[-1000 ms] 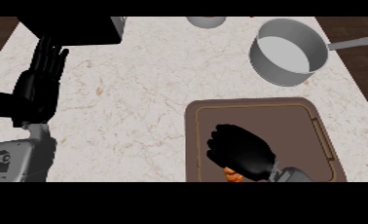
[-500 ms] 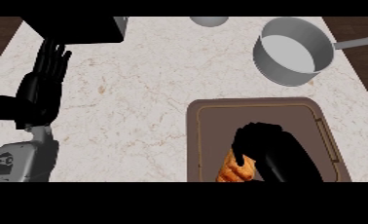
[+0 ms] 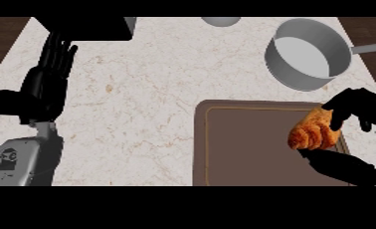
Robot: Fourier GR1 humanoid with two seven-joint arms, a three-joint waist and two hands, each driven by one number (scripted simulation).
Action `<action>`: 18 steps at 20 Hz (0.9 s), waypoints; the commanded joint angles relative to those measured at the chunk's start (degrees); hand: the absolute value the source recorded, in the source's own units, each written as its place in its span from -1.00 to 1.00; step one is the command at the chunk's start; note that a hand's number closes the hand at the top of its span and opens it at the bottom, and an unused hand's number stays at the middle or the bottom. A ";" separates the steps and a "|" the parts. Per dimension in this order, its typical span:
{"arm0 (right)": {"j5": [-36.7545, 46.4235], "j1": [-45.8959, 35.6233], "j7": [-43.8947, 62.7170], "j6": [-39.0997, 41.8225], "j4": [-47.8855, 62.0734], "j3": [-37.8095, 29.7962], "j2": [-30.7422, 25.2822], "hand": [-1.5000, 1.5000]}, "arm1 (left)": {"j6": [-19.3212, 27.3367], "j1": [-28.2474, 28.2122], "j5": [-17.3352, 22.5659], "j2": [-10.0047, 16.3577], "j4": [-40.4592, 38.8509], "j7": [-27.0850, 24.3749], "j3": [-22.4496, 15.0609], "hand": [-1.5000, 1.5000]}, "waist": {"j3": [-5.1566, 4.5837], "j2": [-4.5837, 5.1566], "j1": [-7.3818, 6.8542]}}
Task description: Pick the croissant from the tray and place it in the pot
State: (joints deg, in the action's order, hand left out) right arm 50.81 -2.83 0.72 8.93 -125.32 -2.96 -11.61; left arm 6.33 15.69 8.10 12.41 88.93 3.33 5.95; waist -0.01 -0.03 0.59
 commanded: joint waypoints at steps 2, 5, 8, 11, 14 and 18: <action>-9.62 -7.85 -3.14 3.09 11.82 -16.45 -8.46 1.00 | -1.69 -1.12 1.48 0.45 0.90 -0.02 0.81 0.00 | 0.04 0.14 -0.84; -11.30 -9.75 -8.72 2.30 22.46 -20.21 -12.62 1.00 | -2.04 0.95 1.04 1.04 -1.68 -0.43 1.29 0.00 | 0.05 0.23 -0.79; -7.73 -17.54 -9.30 -0.14 33.02 -18.39 -14.78 1.00 | -1.10 1.96 -0.27 -1.07 -2.94 -1.71 -0.21 0.00 | 0.02 0.27 -1.08; -10.02 -21.51 -17.06 -3.37 46.66 -22.57 -18.60 1.00 | 0.93 3.25 -1.07 -1.95 -1.53 1.53 -1.17 0.00 | 0.07 0.38 -1.49; -12.14 -23.68 -24.98 -4.73 57.96 -25.80 -22.93 1.00 | -0.53 0.64 -0.54 -0.51 1.36 1.58 -0.49 0.00 | 0.08 0.36 -1.82; -9.89 -29.72 -30.27 -7.50 70.71 -22.78 -24.64 1.00 | -0.05 1.22 -1.91 -1.48 0.80 1.62 -1.65 0.00 | 0.05 0.29 -1.56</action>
State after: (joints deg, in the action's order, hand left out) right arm 40.16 -27.75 -24.39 3.80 -66.12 -26.56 -34.10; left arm 6.23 17.09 7.11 11.04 89.31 4.64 4.81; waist 0.07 0.34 -1.12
